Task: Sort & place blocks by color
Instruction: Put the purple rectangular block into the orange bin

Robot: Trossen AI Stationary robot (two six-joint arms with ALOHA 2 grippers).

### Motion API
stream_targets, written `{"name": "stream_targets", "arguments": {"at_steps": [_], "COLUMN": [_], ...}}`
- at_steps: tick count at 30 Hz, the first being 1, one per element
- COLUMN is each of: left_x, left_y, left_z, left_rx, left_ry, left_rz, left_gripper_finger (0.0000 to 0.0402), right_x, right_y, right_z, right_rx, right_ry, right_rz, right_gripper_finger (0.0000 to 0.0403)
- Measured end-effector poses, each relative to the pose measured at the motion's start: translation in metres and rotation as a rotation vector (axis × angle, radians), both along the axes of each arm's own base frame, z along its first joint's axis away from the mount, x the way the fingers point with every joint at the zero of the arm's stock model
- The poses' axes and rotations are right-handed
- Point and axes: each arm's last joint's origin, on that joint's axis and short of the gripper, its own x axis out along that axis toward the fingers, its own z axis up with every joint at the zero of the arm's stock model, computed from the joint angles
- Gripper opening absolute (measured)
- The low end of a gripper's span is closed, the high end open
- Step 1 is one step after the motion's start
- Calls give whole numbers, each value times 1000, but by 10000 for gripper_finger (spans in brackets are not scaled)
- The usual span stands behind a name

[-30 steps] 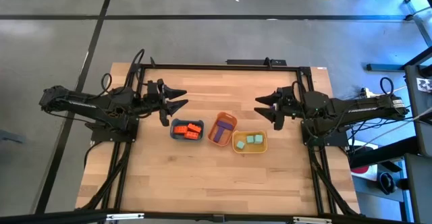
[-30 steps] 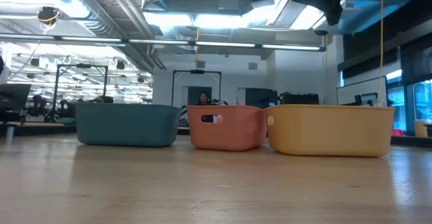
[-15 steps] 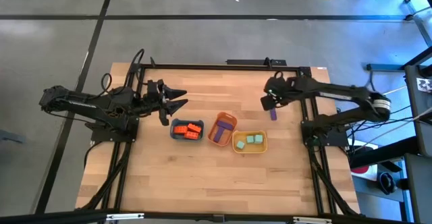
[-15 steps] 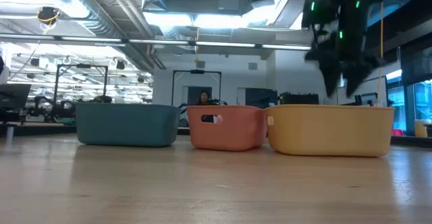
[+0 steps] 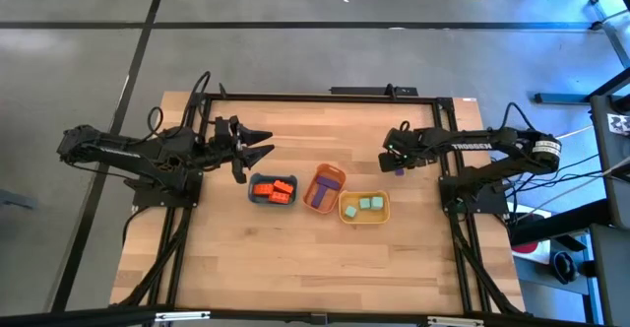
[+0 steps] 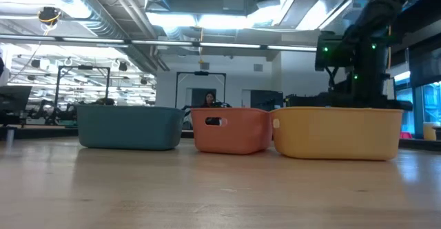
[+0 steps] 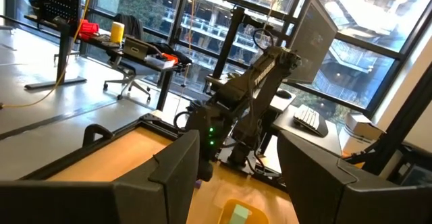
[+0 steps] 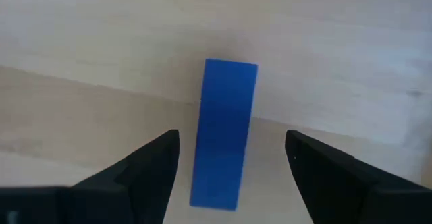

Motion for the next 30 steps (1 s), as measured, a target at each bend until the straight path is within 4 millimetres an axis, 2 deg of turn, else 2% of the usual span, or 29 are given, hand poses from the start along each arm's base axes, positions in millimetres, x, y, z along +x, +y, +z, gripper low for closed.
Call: {"name": "stream_targets", "arguments": {"at_steps": [10, 15, 20, 28, 30], "left_x": [0, 0, 0, 0, 0], "left_y": [0, 0, 1, 1, 1], "left_z": [0, 0, 0, 0, 0], "left_rx": [0, -2, -3, -3, -3], "left_ry": [0, 0, 0, 0, 0], "left_rz": [0, 11, 21, 21, 21], "left_gripper_finger": [192, 192, 192, 192, 192], "right_x": [-5, -6, -7, -8, -8], "right_y": [3, 3, 3, 3, 3], "right_z": [-14, -15, -15, -16, -16], "right_rx": [-9, -10, -13, -16, -15], "right_ry": [-48, -41, -31, -10, -8], "right_rz": [-38, -37, -34, -16, -13], "right_gripper_finger": [272, 252, 214, 118, 108]}}
